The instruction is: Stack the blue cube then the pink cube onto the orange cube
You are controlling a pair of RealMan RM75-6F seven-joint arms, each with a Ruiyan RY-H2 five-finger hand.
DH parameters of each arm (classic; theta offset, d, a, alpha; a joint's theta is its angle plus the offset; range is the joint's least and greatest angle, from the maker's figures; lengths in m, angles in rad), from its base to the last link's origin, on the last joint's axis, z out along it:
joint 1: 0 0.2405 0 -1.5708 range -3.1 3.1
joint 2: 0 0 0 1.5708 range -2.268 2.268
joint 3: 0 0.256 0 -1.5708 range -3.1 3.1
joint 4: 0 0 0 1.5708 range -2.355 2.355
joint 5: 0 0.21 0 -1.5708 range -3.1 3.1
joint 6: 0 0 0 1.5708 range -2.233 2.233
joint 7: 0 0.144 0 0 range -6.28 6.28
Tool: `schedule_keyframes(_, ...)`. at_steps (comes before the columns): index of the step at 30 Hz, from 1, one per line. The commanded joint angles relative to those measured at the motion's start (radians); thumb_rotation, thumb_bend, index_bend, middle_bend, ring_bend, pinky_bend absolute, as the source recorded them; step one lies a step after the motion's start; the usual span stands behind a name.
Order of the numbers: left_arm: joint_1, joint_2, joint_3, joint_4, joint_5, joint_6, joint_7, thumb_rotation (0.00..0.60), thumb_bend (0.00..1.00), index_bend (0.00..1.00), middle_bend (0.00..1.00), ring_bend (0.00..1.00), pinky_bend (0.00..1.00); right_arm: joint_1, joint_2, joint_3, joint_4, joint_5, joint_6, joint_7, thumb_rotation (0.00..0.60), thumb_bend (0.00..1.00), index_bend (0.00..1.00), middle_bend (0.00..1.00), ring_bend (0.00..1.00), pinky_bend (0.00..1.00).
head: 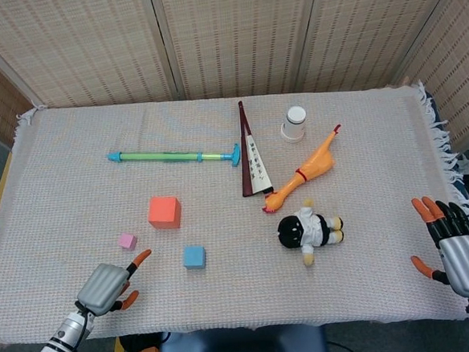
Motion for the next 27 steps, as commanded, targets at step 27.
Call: schedule_keyframes(27,-0.239,-0.384,-0.129,0.007,-0.537,0.024,0.465,0.600,0.31,0.16,1.00,1.00,1.00,0.001,0.021,-0.006,-0.017,0.002,-0.022,0.009,0.600,0.12,0.00,0.00,0.00,0.00)
